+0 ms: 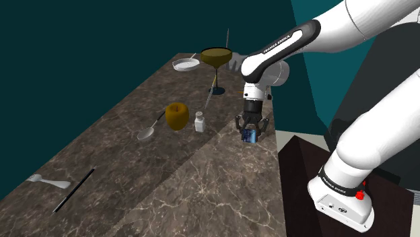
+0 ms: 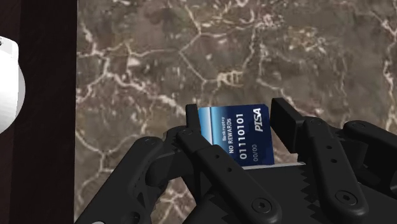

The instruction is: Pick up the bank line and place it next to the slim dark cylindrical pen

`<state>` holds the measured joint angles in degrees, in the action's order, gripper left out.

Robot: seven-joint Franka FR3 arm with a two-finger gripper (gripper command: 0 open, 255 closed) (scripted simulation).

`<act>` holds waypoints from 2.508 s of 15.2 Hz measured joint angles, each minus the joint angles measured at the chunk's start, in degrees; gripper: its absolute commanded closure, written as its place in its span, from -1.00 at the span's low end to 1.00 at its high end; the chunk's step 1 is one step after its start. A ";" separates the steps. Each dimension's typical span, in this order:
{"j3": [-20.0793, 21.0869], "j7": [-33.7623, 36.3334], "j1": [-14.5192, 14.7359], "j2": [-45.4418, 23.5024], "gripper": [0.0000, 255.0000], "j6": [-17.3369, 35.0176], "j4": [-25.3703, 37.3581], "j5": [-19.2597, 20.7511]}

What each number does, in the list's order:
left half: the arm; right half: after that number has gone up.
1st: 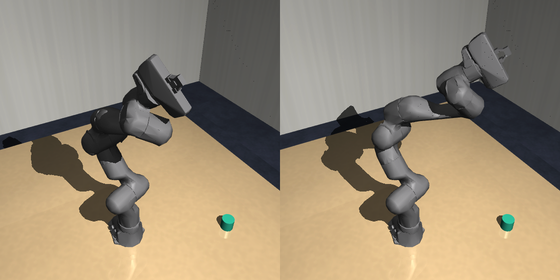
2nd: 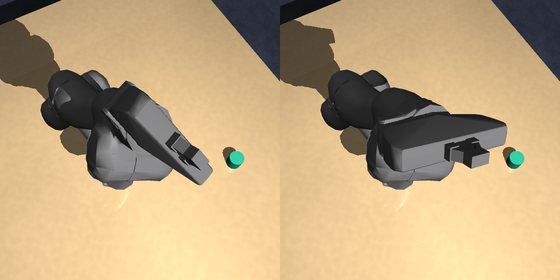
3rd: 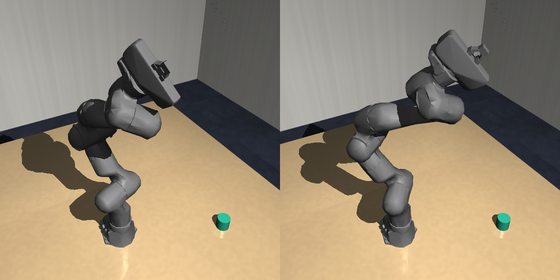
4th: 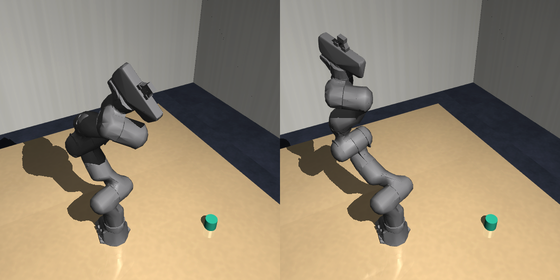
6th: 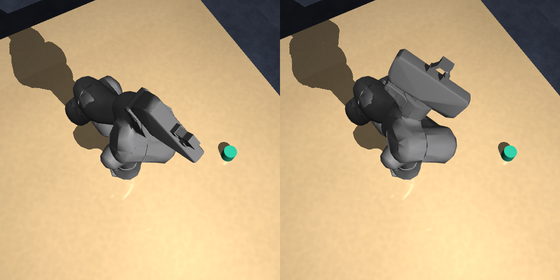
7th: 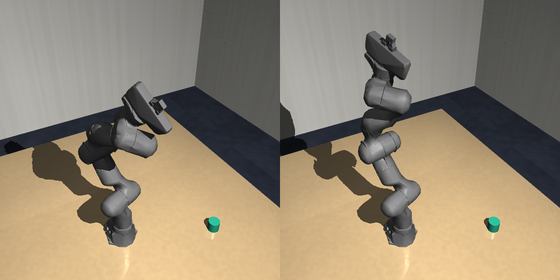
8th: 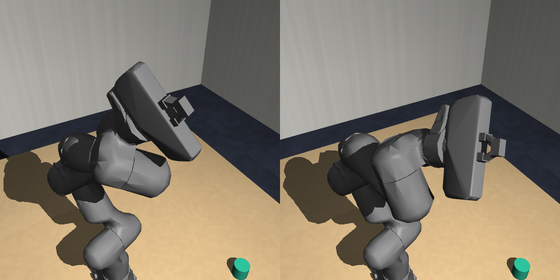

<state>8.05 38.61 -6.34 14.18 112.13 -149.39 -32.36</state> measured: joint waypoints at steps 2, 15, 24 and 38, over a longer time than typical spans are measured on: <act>0.00 0.00 0.00 0.00 1.00 0.00 0.00 0.00; -0.89 4.20 -0.46 6.32 1.00 -9.50 3.95 1.85; 3.67 10.70 2.96 2.43 1.00 -8.19 9.89 -1.74; 14.46 27.31 11.07 -16.81 1.00 1.79 29.07 -3.25</act>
<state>22.50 65.92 4.73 -2.62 113.92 -120.32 -35.61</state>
